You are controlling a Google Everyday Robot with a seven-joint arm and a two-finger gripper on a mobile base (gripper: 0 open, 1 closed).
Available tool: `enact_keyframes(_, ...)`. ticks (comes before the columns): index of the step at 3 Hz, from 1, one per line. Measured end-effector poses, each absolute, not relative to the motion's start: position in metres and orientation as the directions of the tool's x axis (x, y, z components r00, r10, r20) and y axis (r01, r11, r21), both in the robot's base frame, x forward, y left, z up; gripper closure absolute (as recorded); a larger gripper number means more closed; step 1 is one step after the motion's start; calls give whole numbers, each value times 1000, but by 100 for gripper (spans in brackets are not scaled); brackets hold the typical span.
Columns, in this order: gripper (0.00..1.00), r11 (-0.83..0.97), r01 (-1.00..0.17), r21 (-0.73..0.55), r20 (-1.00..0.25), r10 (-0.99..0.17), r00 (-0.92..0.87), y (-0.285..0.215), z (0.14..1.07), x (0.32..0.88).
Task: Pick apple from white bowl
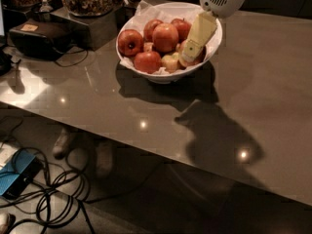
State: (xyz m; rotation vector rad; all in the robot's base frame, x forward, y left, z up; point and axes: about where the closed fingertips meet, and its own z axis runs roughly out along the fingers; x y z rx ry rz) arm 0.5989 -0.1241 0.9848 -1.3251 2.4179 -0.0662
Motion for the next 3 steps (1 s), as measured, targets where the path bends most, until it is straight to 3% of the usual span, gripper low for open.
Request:
enact_keyframes(1, 18, 575, -793, -199, -295, -807, -511, -129, 976, 603)
enact_keyframes(3, 20, 567, -812, -138, -255, -813, -524, -127, 954, 611)
